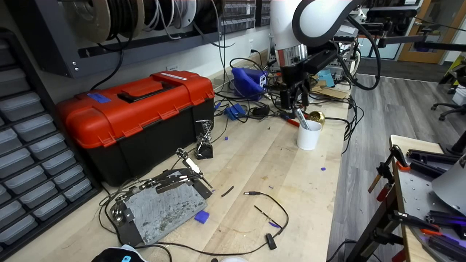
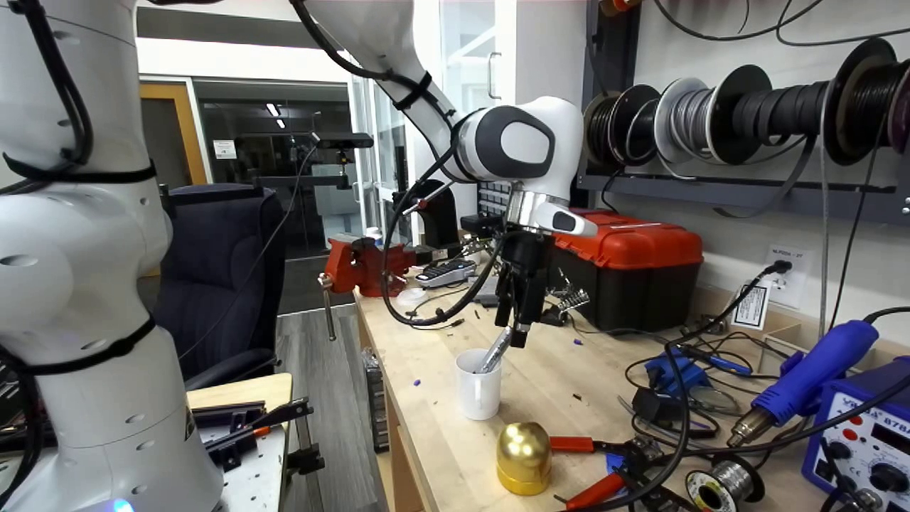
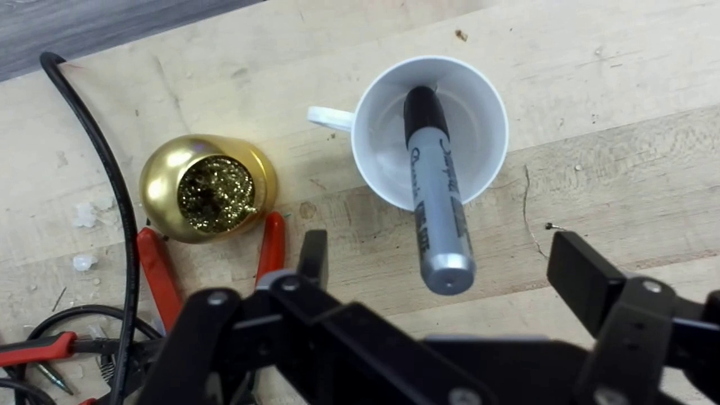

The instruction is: Remove the marker from the mug and put it on the workbench

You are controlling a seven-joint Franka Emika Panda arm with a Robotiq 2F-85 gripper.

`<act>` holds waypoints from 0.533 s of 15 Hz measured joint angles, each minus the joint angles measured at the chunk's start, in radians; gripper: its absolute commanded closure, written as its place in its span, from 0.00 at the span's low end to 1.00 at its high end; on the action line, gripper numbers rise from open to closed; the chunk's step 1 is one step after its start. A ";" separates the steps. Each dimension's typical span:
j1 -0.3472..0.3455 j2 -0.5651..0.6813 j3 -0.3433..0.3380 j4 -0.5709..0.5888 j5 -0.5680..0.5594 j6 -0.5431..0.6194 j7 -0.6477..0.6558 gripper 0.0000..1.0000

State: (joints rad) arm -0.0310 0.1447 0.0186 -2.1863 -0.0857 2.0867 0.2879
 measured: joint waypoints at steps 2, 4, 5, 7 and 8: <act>0.000 0.005 -0.002 0.000 0.003 0.001 -0.002 0.00; 0.000 0.008 -0.006 0.000 0.009 0.001 -0.007 0.14; 0.000 0.009 -0.008 0.000 0.012 0.001 -0.009 0.18; 0.000 0.011 -0.011 0.000 0.020 0.002 -0.014 0.15; 0.000 0.013 -0.012 0.000 0.024 0.002 -0.016 0.15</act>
State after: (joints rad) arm -0.0310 0.1578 0.0065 -2.1862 -0.0621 2.0886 0.2716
